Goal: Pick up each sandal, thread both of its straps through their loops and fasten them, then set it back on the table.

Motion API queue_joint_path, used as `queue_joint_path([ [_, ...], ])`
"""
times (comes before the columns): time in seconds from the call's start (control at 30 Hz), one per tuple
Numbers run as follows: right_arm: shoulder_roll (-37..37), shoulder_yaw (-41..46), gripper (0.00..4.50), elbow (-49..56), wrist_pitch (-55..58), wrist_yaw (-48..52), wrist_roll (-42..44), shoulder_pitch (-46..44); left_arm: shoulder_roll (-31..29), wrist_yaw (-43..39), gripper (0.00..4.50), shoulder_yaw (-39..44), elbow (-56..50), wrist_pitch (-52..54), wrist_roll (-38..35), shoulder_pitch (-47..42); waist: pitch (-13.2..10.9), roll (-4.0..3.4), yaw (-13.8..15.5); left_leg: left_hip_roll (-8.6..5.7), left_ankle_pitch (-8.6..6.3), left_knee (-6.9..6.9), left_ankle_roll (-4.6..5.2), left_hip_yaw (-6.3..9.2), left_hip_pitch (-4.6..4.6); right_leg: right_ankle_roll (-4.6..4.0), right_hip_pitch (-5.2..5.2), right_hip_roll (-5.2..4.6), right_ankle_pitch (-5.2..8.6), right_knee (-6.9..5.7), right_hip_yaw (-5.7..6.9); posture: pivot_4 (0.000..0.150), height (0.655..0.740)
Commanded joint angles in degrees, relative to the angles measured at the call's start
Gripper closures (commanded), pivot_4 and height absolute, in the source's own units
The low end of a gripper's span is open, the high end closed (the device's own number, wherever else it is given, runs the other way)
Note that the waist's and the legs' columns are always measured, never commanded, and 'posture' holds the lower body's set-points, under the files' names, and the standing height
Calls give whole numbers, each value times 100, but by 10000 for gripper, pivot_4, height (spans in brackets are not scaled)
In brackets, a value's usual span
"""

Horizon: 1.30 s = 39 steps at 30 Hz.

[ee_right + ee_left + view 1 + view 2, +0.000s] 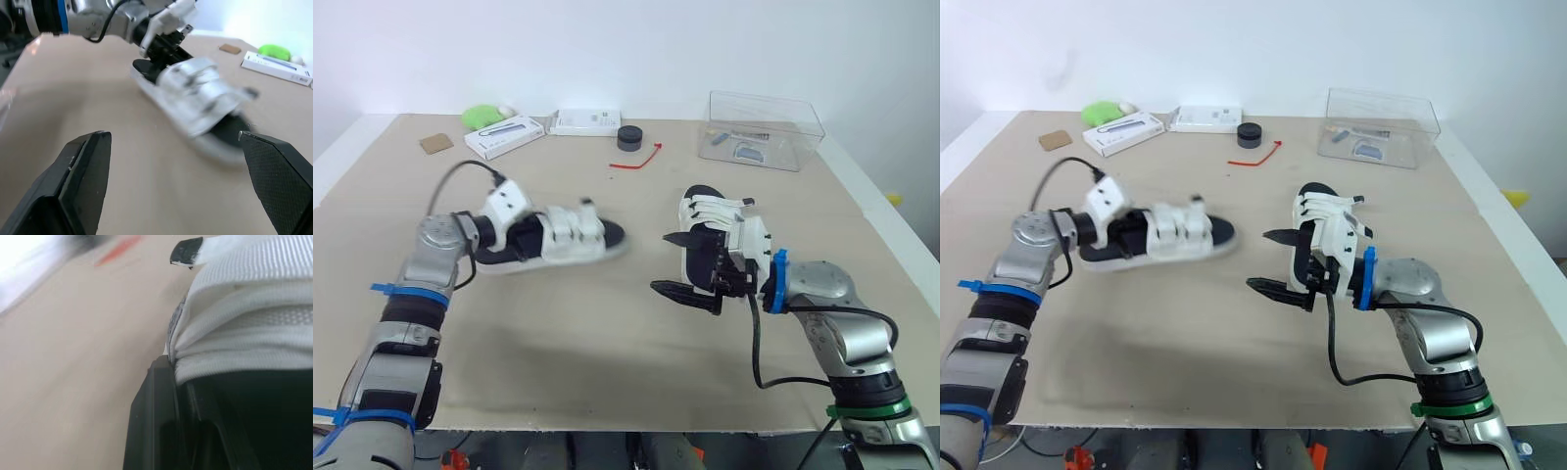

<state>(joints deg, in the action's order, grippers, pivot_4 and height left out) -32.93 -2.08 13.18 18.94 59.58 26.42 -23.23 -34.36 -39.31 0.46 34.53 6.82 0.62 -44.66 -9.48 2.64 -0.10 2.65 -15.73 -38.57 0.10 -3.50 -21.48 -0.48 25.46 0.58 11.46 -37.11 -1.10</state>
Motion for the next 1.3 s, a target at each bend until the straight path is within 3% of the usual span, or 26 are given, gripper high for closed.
queue_joint_path([
  [0.03, 61, -7, 0, -45, 159, -90, 96, -207, 83, 1355, 44695, 577, -405, 947, 53, -210, 0, 0, 15, 3, 0, 0, 0, -1, -1, -7, 0, -4, -4, 0, 2, 1500, 7400],
  [0.13, 164, -71, 0, -155, 307, -95, 137, -340, 417, 2620, 44695, 1033, -464, 1855, 27, -296, 0, 1, 40, -3, 0, -1, -1, -1, -3, -23, 0, -19, -15, -1, 4, 1500, 7400],
  [0.33, 328, -204, 0, -409, 205, -32, 1, -595, 1097, 3903, 44695, 1469, -637, 2446, -127, -294, 1, 2, 42, -26, -3, 0, -6, -6, -7, -9, -1, -48, -22, 1, 7, 1500, 7400],
  [0.43, 347, -258, 0, -590, 91, 27, -83, -713, 1329, 4148, 44695, 1483, -616, 2549, -160, -336, 1, 2, 43, -47, -2, -1, -6, -2, -6, -1, -3, -70, -26, 0, 6, 1500, 7400],
  [0.7, 358, -307, 0, -870, -187, 61, -341, -782, 1217, 3954, 44695, 1398, -976, 2785, -212, -23, 1, 2, 34, -64, -1, 0, -8, -11, -3, 13, -4, -86, -30, -1, 3, 1500, 7400],
  [0.8, 359, -336, 0, -936, -264, 56, -400, -795, 1231, 3963, 34671, 1472, -1131, 2710, -269, 49, 1, 2, 36, -65, -1, 1, -9, -8, -4, 13, -4, -90, -30, -1, 5, 1500, 7400],
  [1.03, 296, -307, 0, -971, -244, 93, -419, -765, 1029, 3678, 1665, 1312, -2091, 3175, -333, 313, 1, 2, 35, -65, 1, 0, -11, -3, -6, 13, -4, -89, -30, -2, 5, 1500, 7400],
  [1.2, 90, -200, 0, -946, -409, 157, -475, -605, 1023, 2925, 683, 1229, -3717, 3440, -866, 1060, 1, 2, 36, -65, 0, 2, -12, -2, -6, 13, -4, -98, -30, -2, 3, 1500, 7400],
  [1.3, -73, -135, 0, -725, -552, 233, -451, -269, 1082, 2165, 683, 1336, -4832, 3343, -1611, 1714, 1, 3, 38, -67, 0, 2, -13, 1, -7, 13, -6, -102, -29, 1, 0, 1500, 7400],
])
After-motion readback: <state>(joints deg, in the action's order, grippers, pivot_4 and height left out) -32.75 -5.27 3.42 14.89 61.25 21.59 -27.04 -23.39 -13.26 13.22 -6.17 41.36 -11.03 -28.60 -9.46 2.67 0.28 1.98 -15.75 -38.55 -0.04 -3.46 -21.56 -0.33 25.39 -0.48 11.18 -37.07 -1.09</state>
